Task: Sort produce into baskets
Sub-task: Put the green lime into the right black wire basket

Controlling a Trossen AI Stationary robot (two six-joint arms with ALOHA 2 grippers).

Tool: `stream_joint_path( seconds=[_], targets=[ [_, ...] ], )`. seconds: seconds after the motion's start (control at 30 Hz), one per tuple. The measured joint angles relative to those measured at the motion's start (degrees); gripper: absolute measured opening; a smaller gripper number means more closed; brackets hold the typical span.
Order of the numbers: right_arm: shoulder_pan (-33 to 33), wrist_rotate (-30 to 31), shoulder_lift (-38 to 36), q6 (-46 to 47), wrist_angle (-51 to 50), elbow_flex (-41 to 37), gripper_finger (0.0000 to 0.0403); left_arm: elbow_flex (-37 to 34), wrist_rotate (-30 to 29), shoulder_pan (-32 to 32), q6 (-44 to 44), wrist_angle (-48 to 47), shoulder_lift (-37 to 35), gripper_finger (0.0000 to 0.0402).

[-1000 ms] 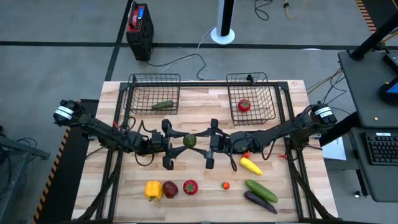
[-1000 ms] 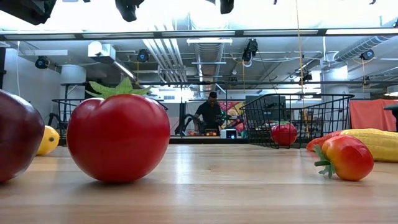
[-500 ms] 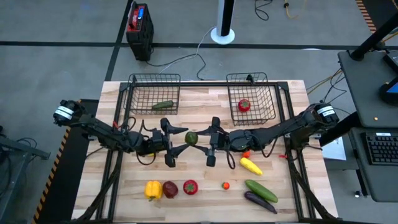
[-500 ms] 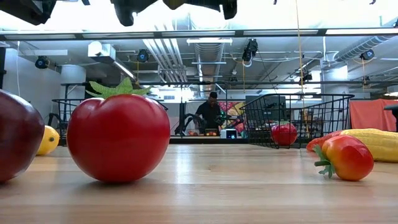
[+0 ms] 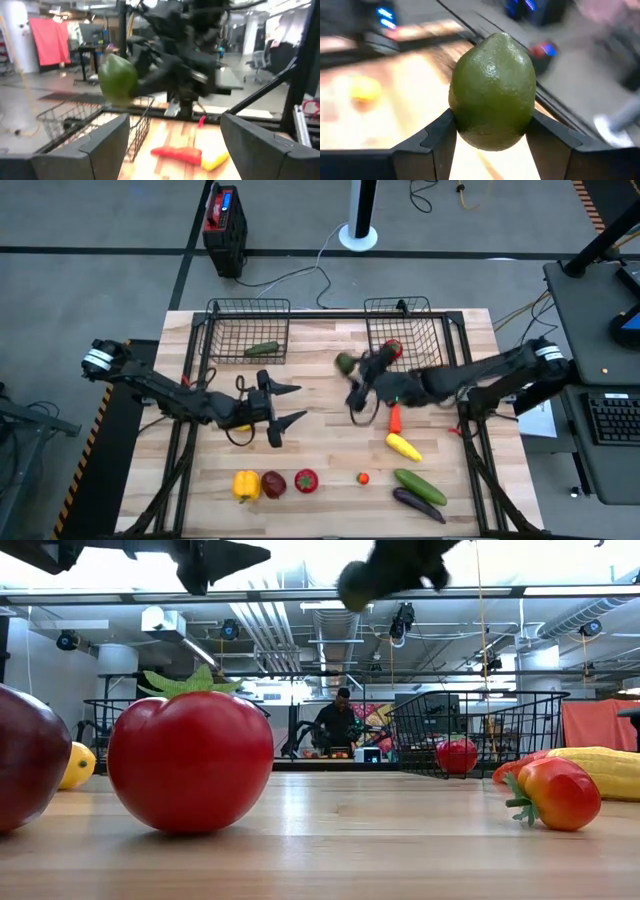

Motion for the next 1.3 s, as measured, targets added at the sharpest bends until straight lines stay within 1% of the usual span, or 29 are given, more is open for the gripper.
stream_joint_path(
  seconds=[0.1,0.2,0.3,0.37,0.47,0.6,0.73,0.9,1.13,1.3],
  targets=[
    [-5.73,-0.5,-2.83,9.99,-13.84,2.41,0.0201,0.0,-0.04,-0.02,-1.36,-0.74,-0.04,0.0293],
    [-12.4,-3.84,-3.33,15.56,-26.73,5.41,0.0201,0.0,-0.1,-0.02,-1.56,-0.67,0.02,0.0293],
    [-19.11,-9.02,-2.35,16.86,-34.48,7.79,0.0201,0.0,-0.26,-0.02,-1.58,-0.69,0.02,0.0293],
    [-23.78,-13.07,-1.53,16.47,-38.2,8.89,0.0201,0.0,-0.31,-0.02,-1.58,-0.68,0.02,0.0293],
    [-30.38,-17.42,0.03,15.2,-42.9,9.86,0.0201,0.0,-0.38,-0.02,-1.58,-0.67,0.02,0.0293],
    [-37.61,-22.53,2.24,12.91,-46.17,10.22,0.0201,0.0,-0.42,-0.02,-1.6,-0.67,0.02,0.0293],
    [-42.24,-25.72,4.12,11.3,-47.72,10.09,0.0201,0.0,-0.44,-0.02,-1.6,-0.67,0.02,0.0293],
    [-45.84,-25.91,6.64,10.69,-49.83,10.32,0.0201,0.0,-0.43,-0.02,-1.6,-1.42,0.02,0.0293],
    [-48.36,-25.89,9.52,9.96,-50.97,10.57,0.0201,0.0,-0.49,-0.02,-2.47,-3.37,0.04,0.0293],
    [-50.91,-25.76,12.34,8.09,-51.01,10.55,0.0201,0.0,-2.5,-0.04,-2.48,-3.55,0.04,0.0293]
  ],
)
